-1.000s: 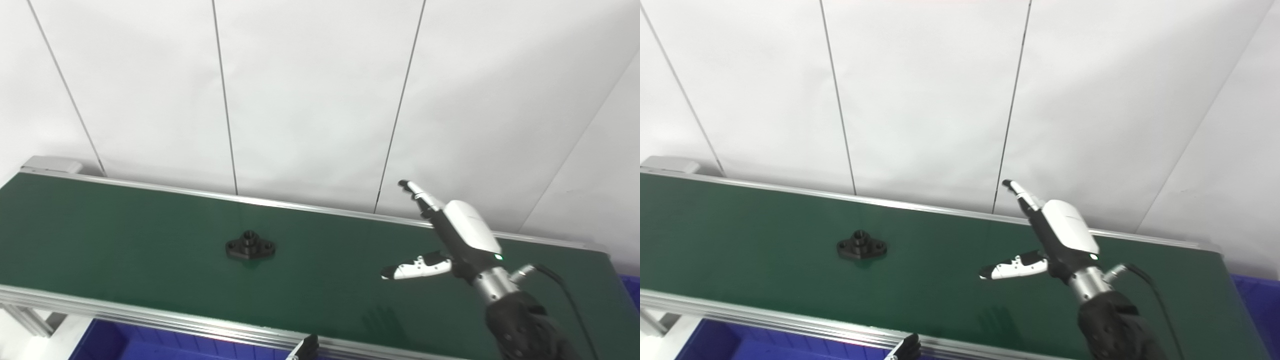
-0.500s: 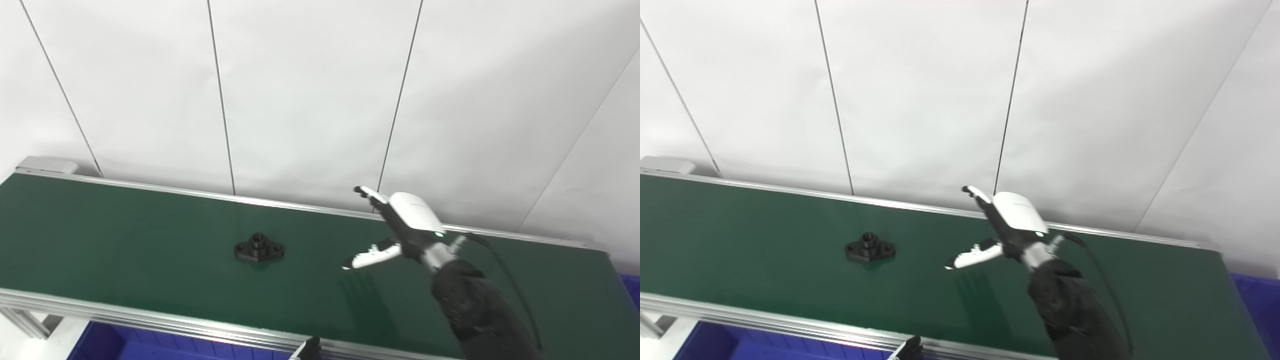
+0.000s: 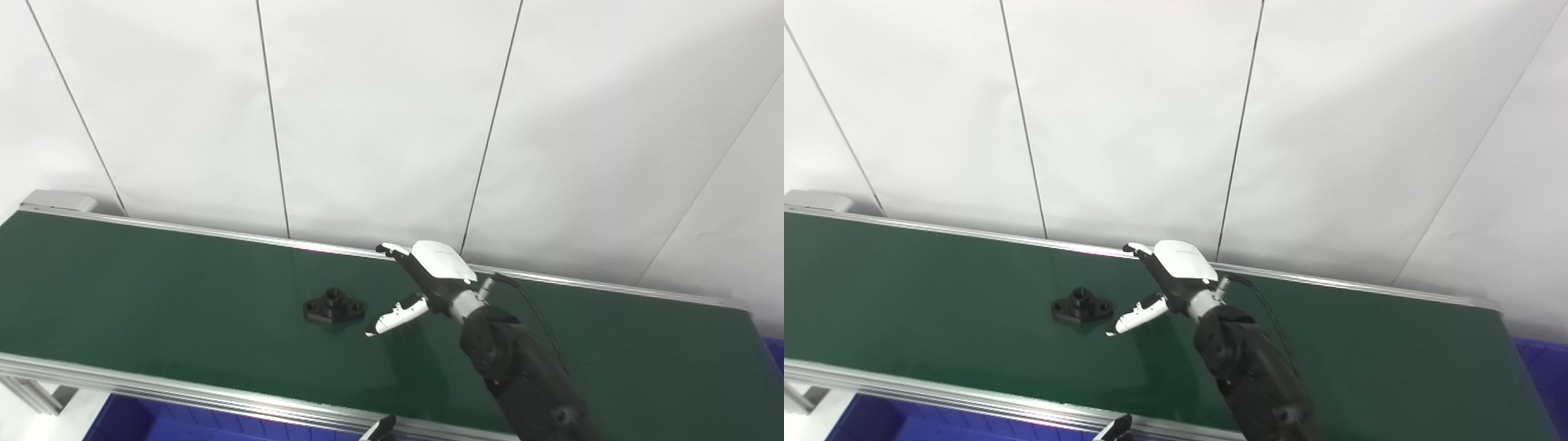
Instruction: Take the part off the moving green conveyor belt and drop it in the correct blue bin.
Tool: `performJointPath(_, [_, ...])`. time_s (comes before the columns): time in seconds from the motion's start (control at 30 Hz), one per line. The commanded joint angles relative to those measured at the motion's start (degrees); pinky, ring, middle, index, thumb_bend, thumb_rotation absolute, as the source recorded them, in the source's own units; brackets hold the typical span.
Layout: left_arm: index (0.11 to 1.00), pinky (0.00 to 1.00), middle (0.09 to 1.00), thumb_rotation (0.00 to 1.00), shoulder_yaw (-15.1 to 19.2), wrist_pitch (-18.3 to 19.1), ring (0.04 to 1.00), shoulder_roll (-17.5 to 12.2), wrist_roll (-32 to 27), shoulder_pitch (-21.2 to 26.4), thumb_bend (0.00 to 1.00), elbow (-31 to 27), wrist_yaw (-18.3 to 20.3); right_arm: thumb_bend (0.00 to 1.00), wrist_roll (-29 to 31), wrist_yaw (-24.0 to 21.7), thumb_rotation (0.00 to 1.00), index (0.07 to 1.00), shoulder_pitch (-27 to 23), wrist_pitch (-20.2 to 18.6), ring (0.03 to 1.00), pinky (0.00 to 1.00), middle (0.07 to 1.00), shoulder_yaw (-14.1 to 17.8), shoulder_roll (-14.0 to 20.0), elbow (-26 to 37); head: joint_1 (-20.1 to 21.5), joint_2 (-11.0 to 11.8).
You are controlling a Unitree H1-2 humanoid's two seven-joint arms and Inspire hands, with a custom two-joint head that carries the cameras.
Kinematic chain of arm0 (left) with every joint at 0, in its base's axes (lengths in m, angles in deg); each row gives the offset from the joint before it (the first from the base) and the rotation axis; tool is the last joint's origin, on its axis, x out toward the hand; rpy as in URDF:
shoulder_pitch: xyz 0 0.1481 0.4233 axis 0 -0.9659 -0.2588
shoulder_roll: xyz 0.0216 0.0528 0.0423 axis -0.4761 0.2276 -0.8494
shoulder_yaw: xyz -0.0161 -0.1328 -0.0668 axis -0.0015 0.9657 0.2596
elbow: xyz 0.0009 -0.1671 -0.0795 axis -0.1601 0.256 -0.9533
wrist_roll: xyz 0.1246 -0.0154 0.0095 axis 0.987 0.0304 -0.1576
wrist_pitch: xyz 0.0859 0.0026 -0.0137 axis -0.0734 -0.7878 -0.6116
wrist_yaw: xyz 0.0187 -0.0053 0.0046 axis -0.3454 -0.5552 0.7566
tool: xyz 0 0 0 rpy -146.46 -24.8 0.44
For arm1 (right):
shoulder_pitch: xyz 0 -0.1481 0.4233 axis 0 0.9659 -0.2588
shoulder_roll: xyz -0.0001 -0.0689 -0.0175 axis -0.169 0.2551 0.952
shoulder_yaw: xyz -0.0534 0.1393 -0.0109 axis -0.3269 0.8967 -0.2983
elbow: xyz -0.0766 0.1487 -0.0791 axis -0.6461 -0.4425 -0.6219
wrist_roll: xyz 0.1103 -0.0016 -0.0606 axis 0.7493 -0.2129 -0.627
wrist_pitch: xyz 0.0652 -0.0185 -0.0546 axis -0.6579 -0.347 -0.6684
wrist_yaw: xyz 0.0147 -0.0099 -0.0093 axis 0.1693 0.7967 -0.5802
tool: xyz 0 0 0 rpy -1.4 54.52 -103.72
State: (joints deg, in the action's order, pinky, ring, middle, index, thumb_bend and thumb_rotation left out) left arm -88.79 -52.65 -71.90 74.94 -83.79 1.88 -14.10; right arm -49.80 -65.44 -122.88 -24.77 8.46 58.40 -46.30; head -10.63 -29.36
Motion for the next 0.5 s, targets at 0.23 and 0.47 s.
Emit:
performJointPath(0.23, [0.925,0.84,0.977,0.73,-5.4,-2.6,0.948,4.7,2.4,-2.5,0.85,-2.3,-1.5,1.00,-0.4,4.3,0.49,0.899,-5.6,2.4,0.813,0.71,0.879,-3.6,-4.4,-8.3,-2.6,-0.5])
performJointPath(0.47, [0.926,0.84,0.972,0.73,-6.7,-2.6,0.947,5.1,3.5,-3.8,0.83,-3.4,-2.6,1.00,0.4,7.0,0.50,0.893,-7.8,4.1,0.802,0.67,0.871,-4.9,-6.1,-16.0,-3.9,-1.0])
